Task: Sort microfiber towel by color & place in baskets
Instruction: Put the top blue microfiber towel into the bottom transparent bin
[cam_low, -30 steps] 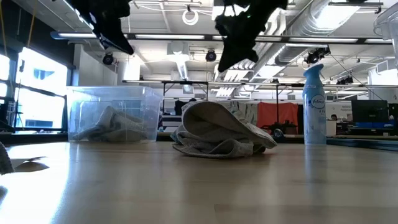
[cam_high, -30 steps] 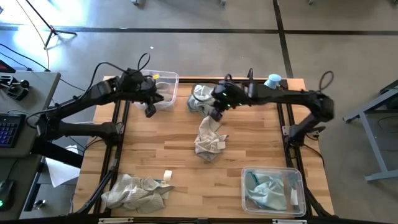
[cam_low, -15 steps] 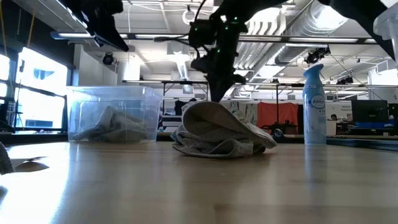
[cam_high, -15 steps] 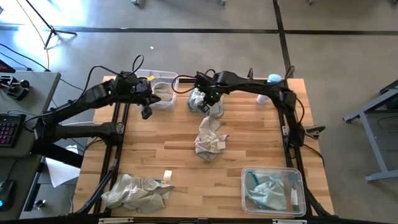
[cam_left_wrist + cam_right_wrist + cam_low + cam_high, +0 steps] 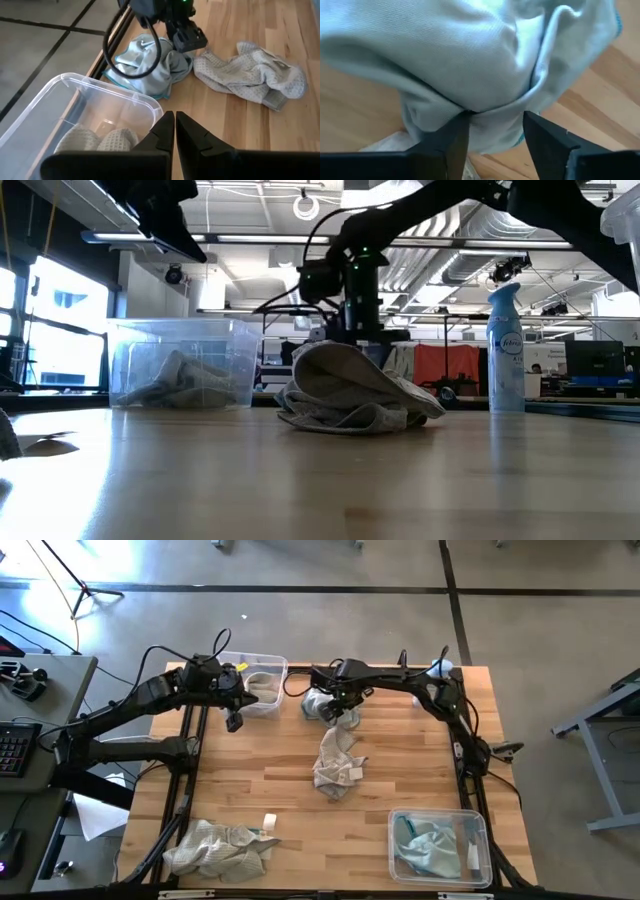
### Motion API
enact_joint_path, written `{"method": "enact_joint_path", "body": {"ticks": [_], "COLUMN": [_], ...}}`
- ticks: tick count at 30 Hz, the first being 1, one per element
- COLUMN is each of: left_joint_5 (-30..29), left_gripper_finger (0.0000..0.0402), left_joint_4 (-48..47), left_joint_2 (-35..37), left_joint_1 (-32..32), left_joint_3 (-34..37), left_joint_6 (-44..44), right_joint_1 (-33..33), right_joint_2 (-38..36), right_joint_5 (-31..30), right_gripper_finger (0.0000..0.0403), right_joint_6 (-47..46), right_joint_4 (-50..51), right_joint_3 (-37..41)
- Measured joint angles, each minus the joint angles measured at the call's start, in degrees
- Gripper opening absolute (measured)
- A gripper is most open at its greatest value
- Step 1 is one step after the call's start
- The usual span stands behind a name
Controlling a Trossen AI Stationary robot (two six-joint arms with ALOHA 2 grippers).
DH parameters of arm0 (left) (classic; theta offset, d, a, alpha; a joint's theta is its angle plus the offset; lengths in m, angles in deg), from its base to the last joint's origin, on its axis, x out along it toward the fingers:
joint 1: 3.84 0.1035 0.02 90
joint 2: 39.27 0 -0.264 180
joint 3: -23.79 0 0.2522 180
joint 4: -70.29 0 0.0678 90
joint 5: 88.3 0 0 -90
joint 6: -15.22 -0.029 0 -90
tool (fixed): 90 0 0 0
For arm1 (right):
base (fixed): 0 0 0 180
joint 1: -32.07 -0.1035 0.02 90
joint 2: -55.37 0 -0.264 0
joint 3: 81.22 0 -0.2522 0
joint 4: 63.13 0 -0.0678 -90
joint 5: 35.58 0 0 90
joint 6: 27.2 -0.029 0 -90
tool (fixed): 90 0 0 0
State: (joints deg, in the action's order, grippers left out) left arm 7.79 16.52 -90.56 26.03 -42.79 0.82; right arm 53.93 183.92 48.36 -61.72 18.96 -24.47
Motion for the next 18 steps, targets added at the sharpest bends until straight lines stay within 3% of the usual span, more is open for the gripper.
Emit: {"method": "enact_joint_path", "body": {"ticks": [6,9,14,18], "left_joint_5": [0.0,0.0,0.0,0.0], "left_gripper_finger": [0.0003,0.0003,0.0003,0.0003], "left_joint_4": [0.0,0.0,0.0,0.0], "left_joint_2": [0.0,0.0,0.0,0.0], "left_joint_1": [0.0,0.0,0.0,0.0], "left_joint_3": [0.0,0.0,0.0,0.0], "left_joint_6": [-0.9,-1.2,-1.9,-2.0], "right_joint_1": [-0.2,-0.2,-0.8,-1.5], "right_joint_2": [2.1,2.4,1.7,-0.6], "right_joint_5": [-1.8,0.2,0.3,0.3], "right_gripper_finger": [0.0176,0.0136,0.0021,0.002], "right_joint_6": [0.1,1.4,4.6,4.5], "right_joint_4": [-2.1,-2.9,-2.8,-1.7], "right_joint_3": [0.0,0.0,0.1,-0.9]}}
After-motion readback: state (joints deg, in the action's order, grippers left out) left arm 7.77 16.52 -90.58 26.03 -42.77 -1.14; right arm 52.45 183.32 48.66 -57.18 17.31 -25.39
